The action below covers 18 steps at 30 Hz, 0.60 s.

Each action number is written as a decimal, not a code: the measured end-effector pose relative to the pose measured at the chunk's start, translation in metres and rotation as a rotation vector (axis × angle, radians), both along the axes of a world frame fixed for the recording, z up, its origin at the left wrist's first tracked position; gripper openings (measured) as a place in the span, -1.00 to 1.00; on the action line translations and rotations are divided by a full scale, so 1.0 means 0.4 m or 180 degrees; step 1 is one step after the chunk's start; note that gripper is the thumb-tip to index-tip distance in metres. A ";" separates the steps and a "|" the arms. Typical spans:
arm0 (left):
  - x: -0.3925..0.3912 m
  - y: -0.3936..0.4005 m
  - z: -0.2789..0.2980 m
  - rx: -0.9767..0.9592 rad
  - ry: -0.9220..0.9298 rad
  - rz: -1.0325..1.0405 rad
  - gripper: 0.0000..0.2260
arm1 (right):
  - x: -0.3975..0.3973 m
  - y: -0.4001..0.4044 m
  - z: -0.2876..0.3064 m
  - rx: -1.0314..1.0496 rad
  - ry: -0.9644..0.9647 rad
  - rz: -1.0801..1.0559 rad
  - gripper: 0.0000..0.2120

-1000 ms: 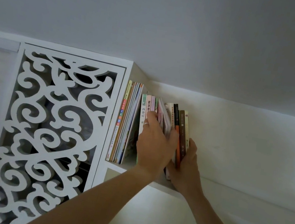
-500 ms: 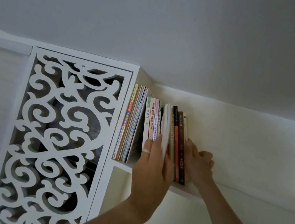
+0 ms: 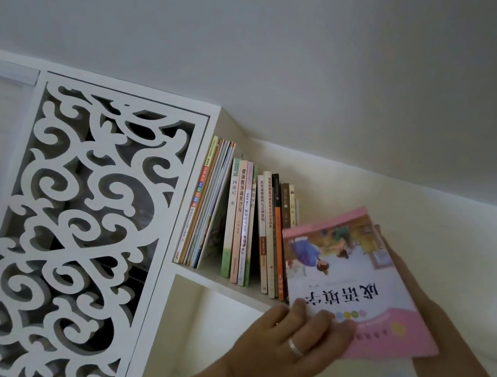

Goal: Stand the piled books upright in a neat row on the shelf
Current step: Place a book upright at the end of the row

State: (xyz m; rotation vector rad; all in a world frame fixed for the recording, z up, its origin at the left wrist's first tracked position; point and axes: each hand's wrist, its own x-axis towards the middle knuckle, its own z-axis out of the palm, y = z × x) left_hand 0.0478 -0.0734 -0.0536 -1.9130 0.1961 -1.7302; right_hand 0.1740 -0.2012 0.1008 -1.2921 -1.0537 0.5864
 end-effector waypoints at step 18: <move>0.088 0.269 0.082 -0.1303 0.0856 0.0530 -0.35 | -0.001 0.170 -0.061 0.0426 -0.1883 -0.2088 -0.52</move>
